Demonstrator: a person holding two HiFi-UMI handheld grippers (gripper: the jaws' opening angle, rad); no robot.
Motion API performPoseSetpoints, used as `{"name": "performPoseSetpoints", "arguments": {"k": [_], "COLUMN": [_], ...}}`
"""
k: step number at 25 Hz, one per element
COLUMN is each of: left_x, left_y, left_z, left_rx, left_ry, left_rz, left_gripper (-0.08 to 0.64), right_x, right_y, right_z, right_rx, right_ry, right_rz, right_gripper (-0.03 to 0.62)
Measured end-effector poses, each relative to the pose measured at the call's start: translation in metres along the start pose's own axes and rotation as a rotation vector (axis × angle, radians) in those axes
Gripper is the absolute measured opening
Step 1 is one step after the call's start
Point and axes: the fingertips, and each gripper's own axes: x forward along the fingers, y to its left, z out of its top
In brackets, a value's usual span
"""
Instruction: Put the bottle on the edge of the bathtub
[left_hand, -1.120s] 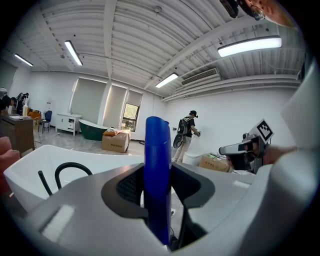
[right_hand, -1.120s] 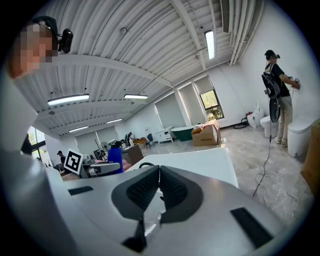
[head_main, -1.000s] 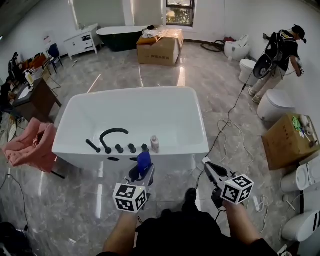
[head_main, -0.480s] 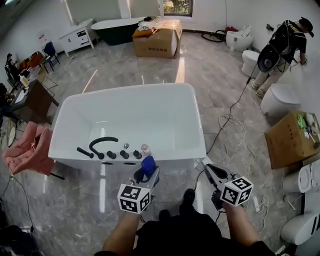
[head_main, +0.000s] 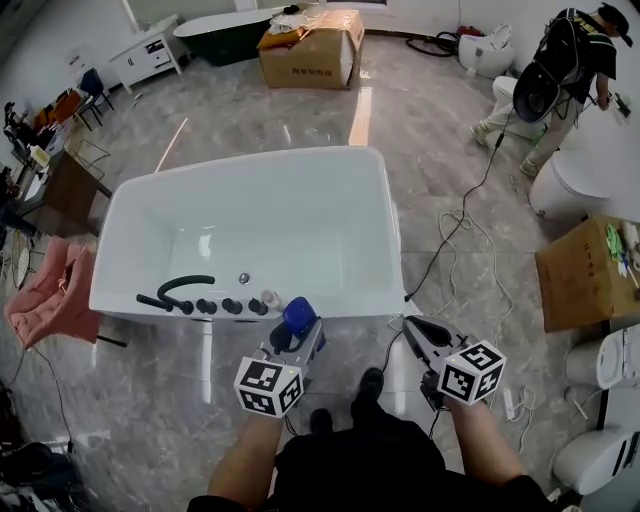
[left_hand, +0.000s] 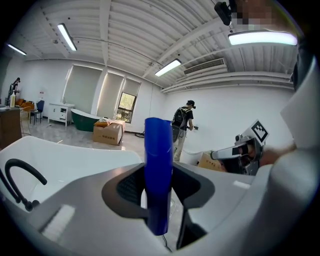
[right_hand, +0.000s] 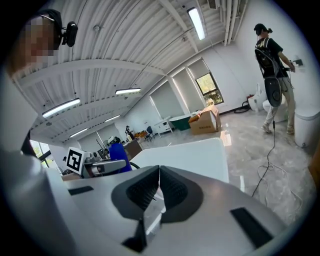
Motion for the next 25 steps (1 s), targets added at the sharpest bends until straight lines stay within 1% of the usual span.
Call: {"name": "performPoseSetpoints", "arguments": {"k": [5,12,19,25], "left_x": [0.029,0.036,0.043,0.071], "left_y": [-0.007,-0.021,-0.01,0.002], "left_z": [0.0,-0.003,-0.015,-0.036], "left_rx": [0.007,0.022,0.026,0.011], "left_ry": [0.029,0.056,0.098,0.119], "left_rz": [0.03,0.066,0.064,0.04], "left_gripper": [0.158,0.158,0.158,0.158], "right_x": [0.001,0.006,0.025,0.045], "right_y": [-0.031,-0.043,-0.039,-0.05], "right_z": [0.002,-0.002,-0.014,-0.03], "right_rx": [0.013,0.015,0.058,0.067], "right_ry": [0.027,0.039,0.054,0.105], "right_rz": [0.017,0.074,0.09,0.077], "right_gripper": [0.012,0.012,0.012,0.012]}}
